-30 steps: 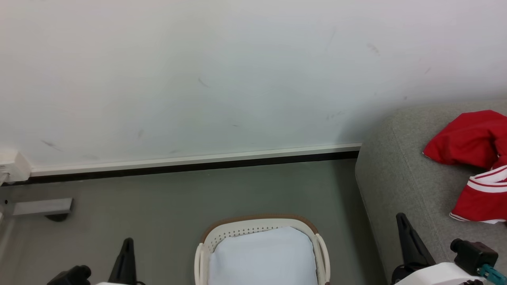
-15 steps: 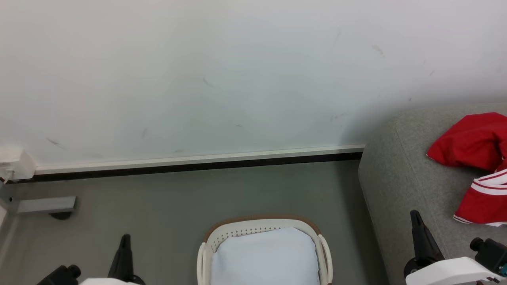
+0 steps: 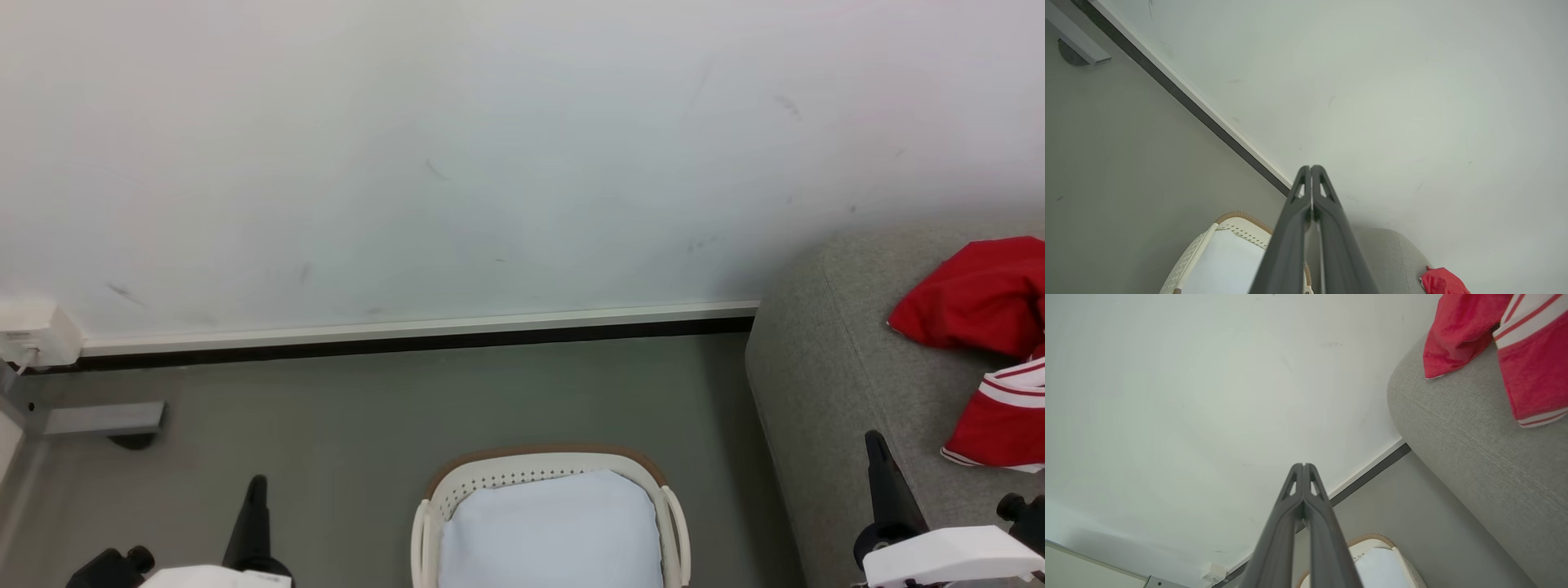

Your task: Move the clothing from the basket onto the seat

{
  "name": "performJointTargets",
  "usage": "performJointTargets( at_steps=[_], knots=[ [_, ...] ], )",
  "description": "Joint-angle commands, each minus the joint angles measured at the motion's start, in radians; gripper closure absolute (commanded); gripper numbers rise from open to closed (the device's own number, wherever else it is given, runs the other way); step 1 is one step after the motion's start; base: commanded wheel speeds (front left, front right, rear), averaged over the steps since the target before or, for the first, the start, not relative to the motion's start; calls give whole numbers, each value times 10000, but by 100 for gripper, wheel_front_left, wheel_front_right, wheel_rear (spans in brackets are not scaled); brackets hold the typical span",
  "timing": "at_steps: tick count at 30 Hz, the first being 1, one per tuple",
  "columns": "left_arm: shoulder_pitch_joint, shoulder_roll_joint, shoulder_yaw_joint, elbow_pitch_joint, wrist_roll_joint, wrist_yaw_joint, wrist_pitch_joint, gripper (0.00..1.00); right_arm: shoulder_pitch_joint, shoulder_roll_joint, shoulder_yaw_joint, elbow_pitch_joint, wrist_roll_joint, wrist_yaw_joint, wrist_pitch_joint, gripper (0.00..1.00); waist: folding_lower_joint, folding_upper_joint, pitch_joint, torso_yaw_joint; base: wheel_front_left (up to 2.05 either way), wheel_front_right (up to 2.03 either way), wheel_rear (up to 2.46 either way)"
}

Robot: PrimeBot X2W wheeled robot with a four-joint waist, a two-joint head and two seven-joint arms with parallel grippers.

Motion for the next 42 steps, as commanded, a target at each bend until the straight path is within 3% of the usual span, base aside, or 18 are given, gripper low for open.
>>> performJointTargets(
  at_steps=[1, 42],
  knots=[
    [-204, 73, 33, -171, -329, -54, 92, 100, -4, 11, -128, -160, 301, -8, 83, 100, 0, 0, -2, 13, 0, 0, 0],
    [-383, 87, 230, -484, -4422, -163, 1223, 100, 136, 82, -1131, -534, 3907, -14, 1156, 100, 0, 0, -58, 354, 0, 0, 0]
  ],
)
